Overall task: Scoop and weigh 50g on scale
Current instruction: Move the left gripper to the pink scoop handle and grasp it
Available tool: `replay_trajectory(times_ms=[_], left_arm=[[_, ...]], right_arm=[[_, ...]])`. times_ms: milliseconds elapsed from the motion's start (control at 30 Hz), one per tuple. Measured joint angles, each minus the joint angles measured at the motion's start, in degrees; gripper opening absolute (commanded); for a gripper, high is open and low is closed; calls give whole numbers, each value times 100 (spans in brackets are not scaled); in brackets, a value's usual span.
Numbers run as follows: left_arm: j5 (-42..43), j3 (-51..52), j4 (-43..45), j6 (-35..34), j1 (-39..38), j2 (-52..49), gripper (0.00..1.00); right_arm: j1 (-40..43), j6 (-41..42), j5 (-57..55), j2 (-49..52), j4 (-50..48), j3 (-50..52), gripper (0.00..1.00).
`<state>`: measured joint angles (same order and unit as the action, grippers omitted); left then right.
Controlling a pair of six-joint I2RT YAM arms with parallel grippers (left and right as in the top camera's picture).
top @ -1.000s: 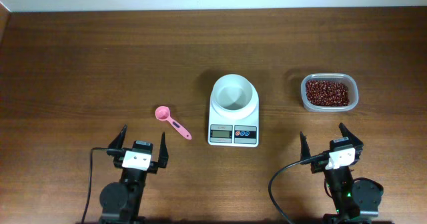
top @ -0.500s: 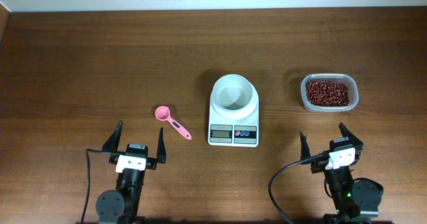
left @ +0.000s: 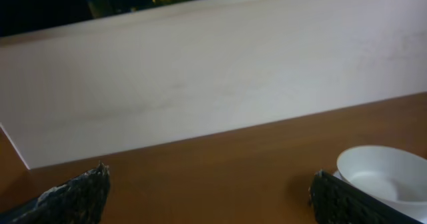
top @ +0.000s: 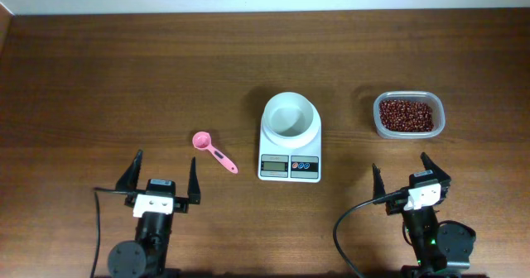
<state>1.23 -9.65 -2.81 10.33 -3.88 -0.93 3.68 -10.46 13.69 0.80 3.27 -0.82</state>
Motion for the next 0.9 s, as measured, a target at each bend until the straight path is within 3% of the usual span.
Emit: replay_trajectory(times_ms=[133,333,600,833,900], left_arm=[[-116,-413,-9,-13,0,-424,99],[-170,-1668,-162,-15,0,-2365,99],[85,-4221,-1998,-13,11,-5069,99],[850,-4544,-2361,-13,11,-5486,99],[1593,-4551,-2664,-13,20,-5504,99]], right_arm=[[0,-2,0,0,0,0,99],[0,0,-17,2,2,0,99],[-4,-2,-20,4,2,0,99],[-4,-2,-20,4,2,0,99],[-2,-2,-20,4,2,0,99]])
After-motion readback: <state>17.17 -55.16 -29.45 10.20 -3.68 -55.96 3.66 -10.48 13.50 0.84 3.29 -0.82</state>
